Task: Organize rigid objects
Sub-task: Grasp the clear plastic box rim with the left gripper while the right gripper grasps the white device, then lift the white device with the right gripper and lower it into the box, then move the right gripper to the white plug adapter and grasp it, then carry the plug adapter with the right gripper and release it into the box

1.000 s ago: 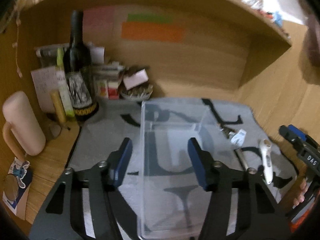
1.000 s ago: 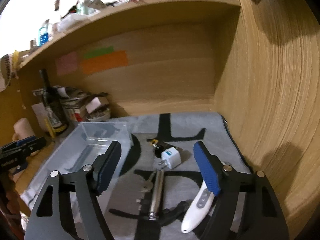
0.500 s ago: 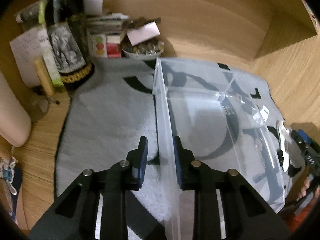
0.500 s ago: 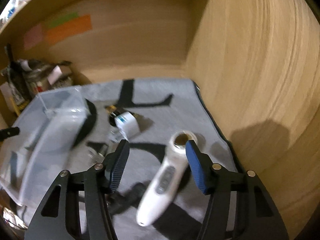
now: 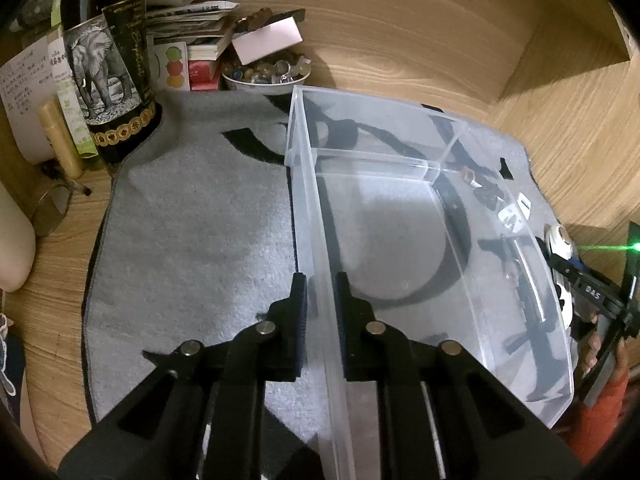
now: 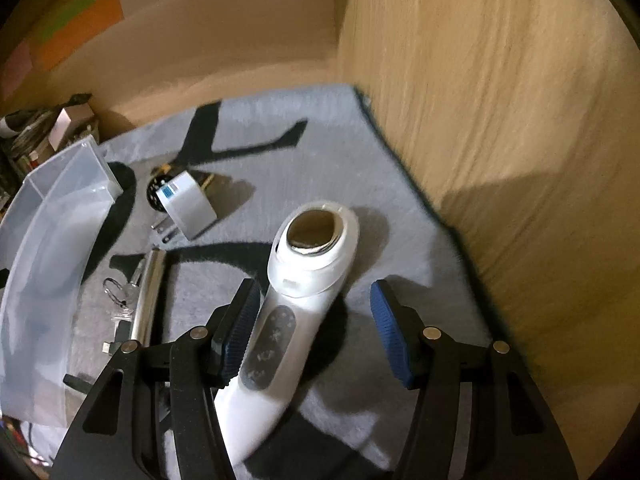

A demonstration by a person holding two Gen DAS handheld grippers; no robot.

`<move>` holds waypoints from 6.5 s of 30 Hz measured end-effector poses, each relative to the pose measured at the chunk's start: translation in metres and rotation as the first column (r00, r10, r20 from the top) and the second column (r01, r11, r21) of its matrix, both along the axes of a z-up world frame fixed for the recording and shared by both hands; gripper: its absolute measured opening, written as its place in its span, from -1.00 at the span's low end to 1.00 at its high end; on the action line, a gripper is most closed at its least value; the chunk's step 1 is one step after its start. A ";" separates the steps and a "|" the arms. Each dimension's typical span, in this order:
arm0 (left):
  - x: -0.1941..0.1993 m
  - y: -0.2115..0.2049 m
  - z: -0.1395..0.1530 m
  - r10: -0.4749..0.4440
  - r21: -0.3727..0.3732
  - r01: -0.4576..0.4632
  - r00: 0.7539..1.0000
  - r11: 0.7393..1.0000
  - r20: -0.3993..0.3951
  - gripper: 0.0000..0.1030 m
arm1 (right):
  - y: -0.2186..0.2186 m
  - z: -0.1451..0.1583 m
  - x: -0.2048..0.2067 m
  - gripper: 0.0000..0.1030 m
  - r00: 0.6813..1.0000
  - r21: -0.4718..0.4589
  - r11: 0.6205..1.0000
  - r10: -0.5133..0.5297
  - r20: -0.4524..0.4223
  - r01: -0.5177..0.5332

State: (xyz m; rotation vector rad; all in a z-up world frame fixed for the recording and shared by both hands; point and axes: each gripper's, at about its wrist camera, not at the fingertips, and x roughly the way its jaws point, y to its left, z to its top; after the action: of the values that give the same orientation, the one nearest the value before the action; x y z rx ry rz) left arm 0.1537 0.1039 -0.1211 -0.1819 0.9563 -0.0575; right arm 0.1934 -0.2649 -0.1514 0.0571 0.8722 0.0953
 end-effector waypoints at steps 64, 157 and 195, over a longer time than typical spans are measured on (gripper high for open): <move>-0.008 -0.005 0.003 -0.026 0.043 0.024 0.998 0.999 0.050 -0.74 | 0.228 0.054 0.010 -0.34 0.789 -0.123 0.786 0.613 0.035 -0.606; -0.006 -0.011 0.004 -0.020 0.071 0.017 0.999 0.997 0.038 -0.74 | 0.150 0.102 0.010 -0.49 0.838 -0.110 0.875 0.483 0.256 -0.471; -0.008 -0.012 0.006 -0.023 0.076 0.019 0.999 0.997 0.046 -0.74 | 0.233 0.043 0.025 -0.33 0.769 -0.184 0.755 0.639 -0.010 -0.630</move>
State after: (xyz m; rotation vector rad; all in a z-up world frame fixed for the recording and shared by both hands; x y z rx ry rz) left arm 0.1458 0.0921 -0.1156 -0.1002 0.9120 -0.0448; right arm 0.2185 -0.0319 -0.1089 -0.4193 0.8115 0.6605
